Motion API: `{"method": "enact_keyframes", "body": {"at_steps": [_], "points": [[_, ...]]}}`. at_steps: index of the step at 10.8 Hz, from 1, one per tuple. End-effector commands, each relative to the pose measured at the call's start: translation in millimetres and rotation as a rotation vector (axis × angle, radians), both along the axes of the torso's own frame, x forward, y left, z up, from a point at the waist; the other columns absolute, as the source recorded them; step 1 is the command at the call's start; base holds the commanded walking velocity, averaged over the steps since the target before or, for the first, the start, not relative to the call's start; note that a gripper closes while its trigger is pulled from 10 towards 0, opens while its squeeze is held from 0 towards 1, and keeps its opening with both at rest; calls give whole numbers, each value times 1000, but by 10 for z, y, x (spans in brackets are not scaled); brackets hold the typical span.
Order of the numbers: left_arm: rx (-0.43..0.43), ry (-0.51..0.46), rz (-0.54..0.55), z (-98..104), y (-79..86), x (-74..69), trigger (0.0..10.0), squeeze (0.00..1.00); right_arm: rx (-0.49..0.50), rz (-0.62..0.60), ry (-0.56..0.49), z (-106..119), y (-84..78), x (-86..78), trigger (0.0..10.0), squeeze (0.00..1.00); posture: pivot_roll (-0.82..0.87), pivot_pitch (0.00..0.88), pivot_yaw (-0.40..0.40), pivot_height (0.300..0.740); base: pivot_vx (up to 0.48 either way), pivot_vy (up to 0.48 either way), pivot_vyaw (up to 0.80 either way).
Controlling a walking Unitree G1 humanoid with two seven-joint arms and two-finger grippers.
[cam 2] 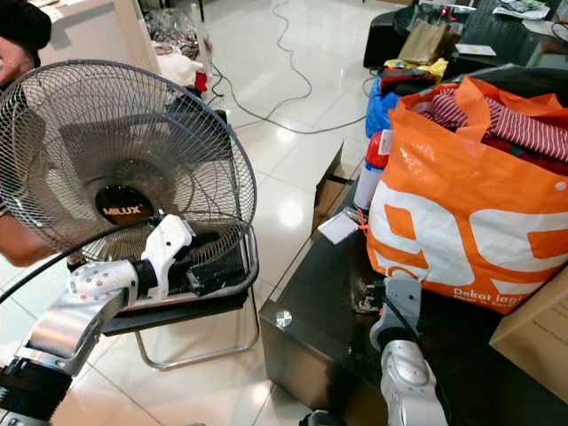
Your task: Hang keys on a hook
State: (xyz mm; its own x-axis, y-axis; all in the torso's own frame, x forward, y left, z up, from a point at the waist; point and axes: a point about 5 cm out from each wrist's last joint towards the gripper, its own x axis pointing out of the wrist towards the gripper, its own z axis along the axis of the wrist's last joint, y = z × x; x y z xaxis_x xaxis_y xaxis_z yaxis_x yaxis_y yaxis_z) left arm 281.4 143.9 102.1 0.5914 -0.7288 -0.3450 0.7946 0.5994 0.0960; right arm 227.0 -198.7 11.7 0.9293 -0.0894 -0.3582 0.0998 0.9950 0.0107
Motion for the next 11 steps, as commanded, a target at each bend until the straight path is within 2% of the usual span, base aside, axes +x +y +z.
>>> {"method": "enact_keyframes", "body": {"at_steps": [1,2,5,7,10,11], "points": [[2,-15,14,30,19,33,10000,0,-27,15,25,-1,21,11,4118,0,-78,0,46,740,0,0,0],[20,-1,3,12,23,35,10000,0,-35,40,98,-70,85,104,10000,1000,-76,0,48,740,0,0,0],[121,37,-47,-83,110,-60,10000,0,38,35,184,-162,220,423,10000,1000,-56,0,40,740,0,0,0],[139,52,-64,-96,142,-160,10000,0,-13,-2,228,-217,187,460,10000,1000,-44,0,50,740,0,0,0],[152,80,-95,-96,174,-269,10000,0,-121,-110,310,-297,32,443,10000,1000,-45,0,68,740,0,0,0],[152,89,-100,-92,172,-287,10000,0,-125,-153,339,-335,-6,407,10000,514,-52,0,75,740,0,0,0]]}}
